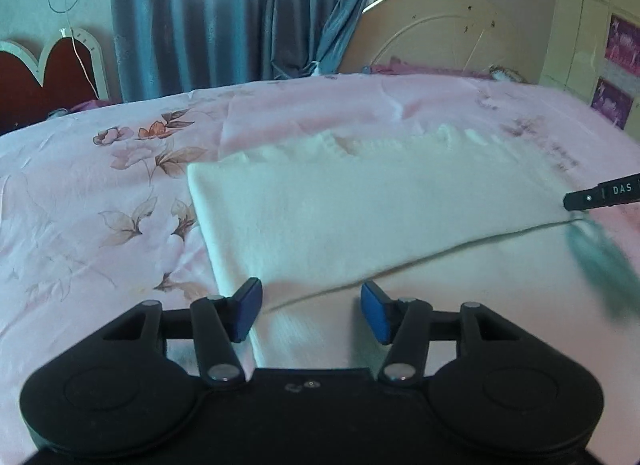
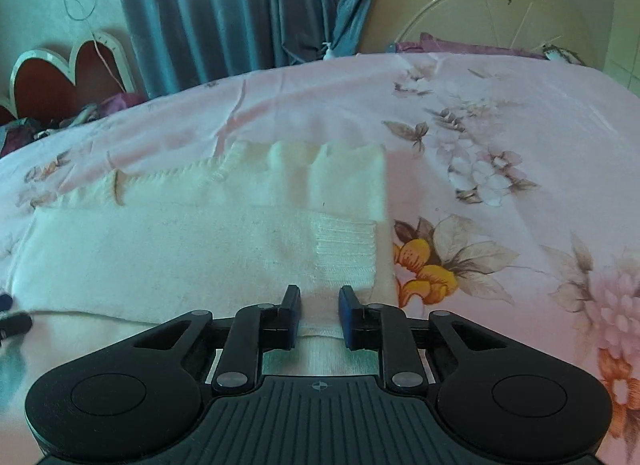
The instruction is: Fold small clothes
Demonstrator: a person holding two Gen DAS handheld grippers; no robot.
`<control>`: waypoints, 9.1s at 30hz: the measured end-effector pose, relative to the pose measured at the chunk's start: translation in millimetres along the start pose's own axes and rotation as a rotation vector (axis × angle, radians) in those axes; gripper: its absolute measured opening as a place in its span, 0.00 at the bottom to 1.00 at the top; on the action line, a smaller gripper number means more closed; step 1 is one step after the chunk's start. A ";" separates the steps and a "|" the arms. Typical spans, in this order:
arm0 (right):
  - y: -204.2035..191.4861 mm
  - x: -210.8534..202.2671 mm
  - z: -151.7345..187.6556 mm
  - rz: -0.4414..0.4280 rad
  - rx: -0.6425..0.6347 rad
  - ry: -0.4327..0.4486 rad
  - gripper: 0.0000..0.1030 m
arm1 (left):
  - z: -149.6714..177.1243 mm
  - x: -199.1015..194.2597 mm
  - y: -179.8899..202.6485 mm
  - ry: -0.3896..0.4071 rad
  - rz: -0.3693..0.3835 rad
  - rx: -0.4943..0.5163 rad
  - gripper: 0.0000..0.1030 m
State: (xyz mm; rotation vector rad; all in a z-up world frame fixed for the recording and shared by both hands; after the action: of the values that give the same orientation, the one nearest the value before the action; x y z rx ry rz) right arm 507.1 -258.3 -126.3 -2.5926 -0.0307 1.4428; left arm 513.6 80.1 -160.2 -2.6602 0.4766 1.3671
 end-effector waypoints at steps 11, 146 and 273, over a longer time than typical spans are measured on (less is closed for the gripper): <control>19.7 -70.4 59.3 -0.079 0.033 0.009 0.62 | 64.5 -66.0 -13.0 0.014 -0.023 -0.046 0.77; 26.6 72.6 -82.8 -0.132 -0.070 -0.061 0.03 | -85.3 76.8 -62.4 -0.042 0.187 -0.232 0.03; 28.1 -71.7 117.5 -0.036 -0.058 -0.036 0.03 | 85.6 -54.9 17.1 -0.058 -0.059 -0.251 0.70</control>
State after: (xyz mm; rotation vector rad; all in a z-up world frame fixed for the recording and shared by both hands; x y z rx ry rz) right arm 367.9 -276.7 -131.1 -2.5975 -0.1249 1.4981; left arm 412.0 96.9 -165.4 -2.7903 0.2308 1.5762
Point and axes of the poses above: each gripper's, at about its wrist camera, not at the fingertips, and x roughly the way its jaws point, y to its right, z to its underside, the point moved 7 cm from there along x, roughly the way its jaws point, and after that the axes turned 11 degrees about -y, right-handed, at the moved point
